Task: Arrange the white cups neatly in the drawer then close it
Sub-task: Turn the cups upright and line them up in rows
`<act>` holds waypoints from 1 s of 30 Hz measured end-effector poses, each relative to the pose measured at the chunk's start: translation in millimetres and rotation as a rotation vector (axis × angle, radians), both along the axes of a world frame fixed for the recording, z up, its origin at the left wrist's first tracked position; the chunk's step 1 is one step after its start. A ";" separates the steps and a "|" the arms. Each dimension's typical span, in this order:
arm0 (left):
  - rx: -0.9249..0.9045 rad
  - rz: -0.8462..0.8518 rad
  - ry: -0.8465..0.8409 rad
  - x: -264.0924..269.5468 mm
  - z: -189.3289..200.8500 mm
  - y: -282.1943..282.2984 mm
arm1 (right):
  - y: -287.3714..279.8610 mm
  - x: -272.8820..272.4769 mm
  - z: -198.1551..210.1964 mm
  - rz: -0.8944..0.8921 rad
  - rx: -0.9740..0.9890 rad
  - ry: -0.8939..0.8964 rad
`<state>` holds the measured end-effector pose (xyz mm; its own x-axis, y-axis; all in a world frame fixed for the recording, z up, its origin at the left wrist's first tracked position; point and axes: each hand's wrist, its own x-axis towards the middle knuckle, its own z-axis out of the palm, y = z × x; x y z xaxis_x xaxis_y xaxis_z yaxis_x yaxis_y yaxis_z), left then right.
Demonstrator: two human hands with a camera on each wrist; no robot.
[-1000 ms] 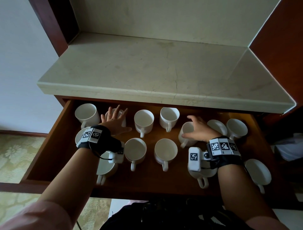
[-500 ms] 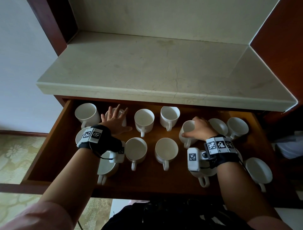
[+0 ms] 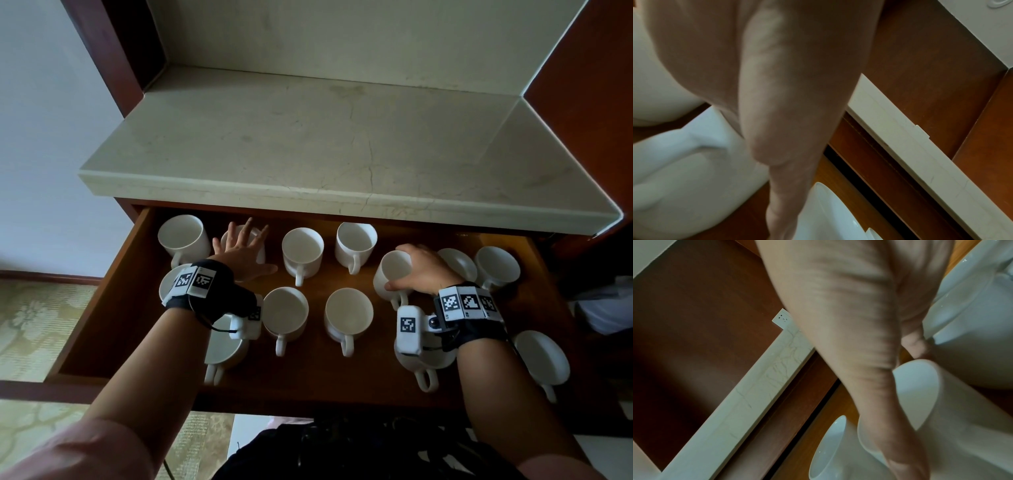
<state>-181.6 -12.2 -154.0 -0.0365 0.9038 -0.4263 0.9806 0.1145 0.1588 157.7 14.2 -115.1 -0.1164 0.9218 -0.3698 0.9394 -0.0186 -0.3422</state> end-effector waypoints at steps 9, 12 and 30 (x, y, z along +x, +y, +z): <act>-0.003 0.003 -0.013 0.1 3.0 -1.1 | 3.0 0.7 -3.3 -0.009 -0.001 0.006; 0.005 0.008 -0.011 1.2 3.3 -1.3 | 3.9 1.7 -5.2 -0.011 -0.006 0.021; 0.048 0.040 -0.127 16.6 17.8 -1.3 | 3.9 5.2 -12.2 -0.057 -0.048 0.193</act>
